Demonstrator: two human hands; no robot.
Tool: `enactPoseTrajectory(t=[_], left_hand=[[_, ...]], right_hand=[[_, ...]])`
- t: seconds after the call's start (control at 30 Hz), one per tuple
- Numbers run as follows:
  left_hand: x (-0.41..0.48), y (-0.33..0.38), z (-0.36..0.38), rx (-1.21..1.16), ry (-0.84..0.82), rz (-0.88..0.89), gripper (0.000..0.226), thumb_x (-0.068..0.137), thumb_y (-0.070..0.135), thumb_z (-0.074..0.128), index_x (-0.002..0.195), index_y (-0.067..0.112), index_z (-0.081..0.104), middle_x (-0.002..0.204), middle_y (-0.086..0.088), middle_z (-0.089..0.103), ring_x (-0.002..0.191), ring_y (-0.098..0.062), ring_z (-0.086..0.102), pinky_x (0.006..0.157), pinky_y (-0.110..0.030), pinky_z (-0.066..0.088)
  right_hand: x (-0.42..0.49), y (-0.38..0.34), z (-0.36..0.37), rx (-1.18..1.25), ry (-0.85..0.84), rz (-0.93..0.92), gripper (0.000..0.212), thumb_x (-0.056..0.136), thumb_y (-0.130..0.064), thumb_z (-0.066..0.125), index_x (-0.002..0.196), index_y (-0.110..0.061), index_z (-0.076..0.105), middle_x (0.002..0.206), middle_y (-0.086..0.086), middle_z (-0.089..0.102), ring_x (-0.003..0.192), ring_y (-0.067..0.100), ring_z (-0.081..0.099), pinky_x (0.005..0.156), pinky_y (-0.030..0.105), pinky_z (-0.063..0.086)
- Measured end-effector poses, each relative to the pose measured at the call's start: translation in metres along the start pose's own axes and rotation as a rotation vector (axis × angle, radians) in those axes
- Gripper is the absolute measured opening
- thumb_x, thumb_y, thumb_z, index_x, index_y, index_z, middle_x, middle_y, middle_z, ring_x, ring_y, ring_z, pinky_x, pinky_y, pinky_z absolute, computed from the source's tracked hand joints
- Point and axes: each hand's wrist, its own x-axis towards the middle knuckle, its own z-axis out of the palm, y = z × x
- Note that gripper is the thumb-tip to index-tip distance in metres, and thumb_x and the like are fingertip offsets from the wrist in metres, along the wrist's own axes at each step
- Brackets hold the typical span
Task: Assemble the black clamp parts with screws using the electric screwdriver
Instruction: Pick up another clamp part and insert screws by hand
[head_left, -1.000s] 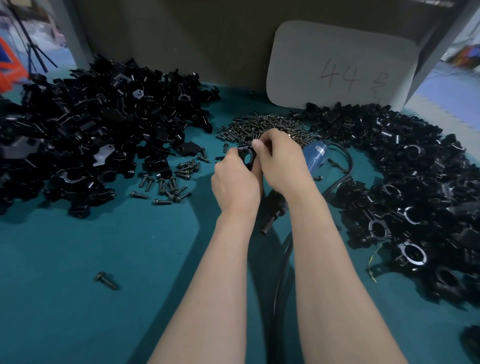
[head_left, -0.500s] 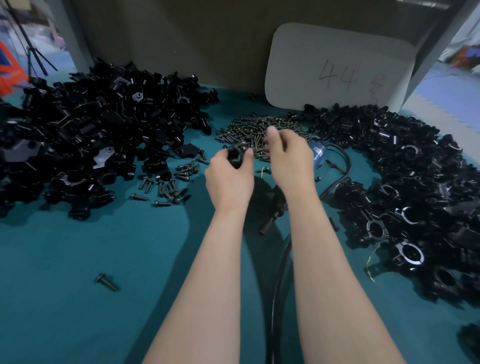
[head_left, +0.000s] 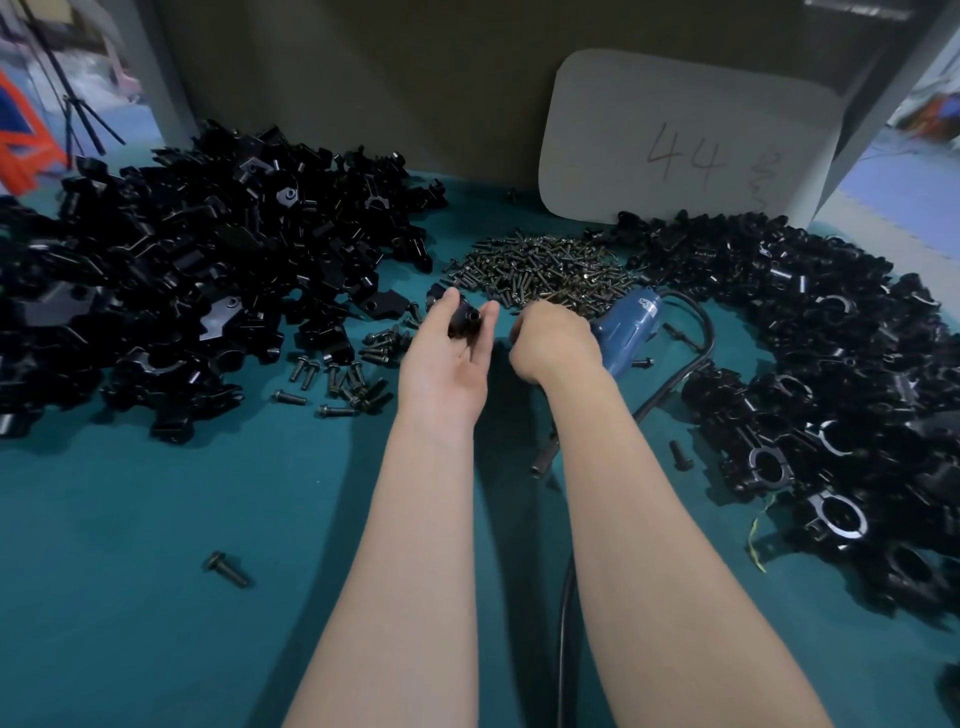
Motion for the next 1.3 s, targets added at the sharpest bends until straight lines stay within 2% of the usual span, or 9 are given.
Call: enactPoseTrajectory(t=[0.13,0.3,0.47,0.63,0.73,0.9,1.0,1.17,1.3], left_hand=[[0.001,-0.002,0.001,-0.009,-0.03,-0.066,0.011,0.092,0.012,0.064,0.095,0.001,0.061,0.112,-0.028,0.061,0.104,-0.031,0.067,0.079,-0.029,0.057],[0.007,-0.002,-0.001,0.027,-0.039,-0.082,0.043,0.091,0.023,0.065,0.123,-0.005,0.058,0.098,-0.017,0.069,0.085,-0.019,0.068,0.081,-0.027,0.057],[0.007,-0.002,-0.002,0.076,-0.039,-0.027,0.026,0.09,0.021,0.066,0.107,0.002,0.063,0.083,-0.016,0.072,0.079,-0.019,0.069,0.081,-0.028,0.057],[0.01,-0.003,-0.004,0.075,-0.017,0.039,0.021,0.091,0.017,0.066,0.107,0.005,0.058,0.093,-0.017,0.066,0.071,-0.016,0.065,0.07,-0.024,0.058],[0.009,-0.005,-0.001,0.047,-0.004,0.073,0.016,0.091,0.01,0.066,0.102,0.002,0.057,0.094,-0.017,0.062,0.069,-0.017,0.062,0.069,-0.024,0.058],[0.007,-0.009,0.002,0.175,0.012,0.168,0.008,0.091,0.007,0.064,0.087,0.007,0.057,0.082,-0.008,0.063,0.074,-0.014,0.064,0.075,-0.021,0.057],[0.006,-0.011,0.001,0.288,0.019,0.242,0.005,0.092,0.009,0.064,0.088,0.009,0.06,0.083,-0.005,0.063,0.081,-0.014,0.062,0.077,-0.019,0.056],[0.005,-0.016,0.002,0.555,0.05,0.427,0.01,0.091,0.015,0.067,0.084,0.012,0.061,0.082,-0.003,0.062,0.082,-0.016,0.058,0.089,-0.029,0.053],[0.005,-0.02,0.002,0.694,0.066,0.543,0.013,0.089,0.019,0.068,0.079,0.015,0.061,0.081,-0.003,0.064,0.079,-0.017,0.059,0.086,-0.032,0.052]], right_hand=[[-0.001,-0.003,0.001,0.064,0.045,-0.049,0.041,0.088,-0.008,0.049,0.128,-0.018,0.054,0.128,0.013,0.053,0.119,0.034,0.048,0.098,0.043,0.044],[-0.007,-0.008,0.004,0.002,-0.005,-0.1,0.032,0.09,-0.01,0.046,0.121,-0.017,0.054,0.123,0.01,0.055,0.117,0.033,0.048,0.097,0.045,0.036],[-0.01,-0.006,0.004,0.078,0.065,-0.101,0.024,0.091,-0.008,0.047,0.114,-0.011,0.056,0.115,0.013,0.06,0.109,0.031,0.054,0.096,0.041,0.041],[-0.017,0.007,-0.014,0.573,0.217,-0.177,0.017,0.091,-0.009,0.05,0.093,-0.019,0.064,0.075,-0.004,0.06,0.064,0.012,0.054,0.056,0.024,0.044],[-0.028,0.009,-0.022,0.773,0.139,-0.219,0.021,0.085,-0.007,0.059,0.074,-0.024,0.062,0.07,-0.002,0.062,0.067,0.017,0.057,0.07,0.035,0.054],[-0.029,0.008,-0.02,0.614,0.139,-0.293,0.02,0.085,-0.008,0.063,0.074,-0.024,0.059,0.066,-0.008,0.056,0.06,0.009,0.052,0.046,0.01,0.04],[-0.027,0.01,-0.02,0.539,0.169,-0.293,0.013,0.086,-0.011,0.063,0.08,-0.022,0.061,0.066,-0.012,0.054,0.058,0.001,0.049,0.045,0.004,0.033],[-0.027,0.012,-0.022,0.491,0.172,-0.3,0.014,0.087,-0.01,0.062,0.081,-0.023,0.063,0.07,-0.009,0.058,0.061,0.001,0.05,0.046,0.0,0.034],[-0.028,0.005,-0.019,0.491,0.211,-0.313,0.01,0.088,-0.014,0.062,0.082,-0.022,0.063,0.079,-0.002,0.064,0.07,0.011,0.057,0.05,0.007,0.038]])
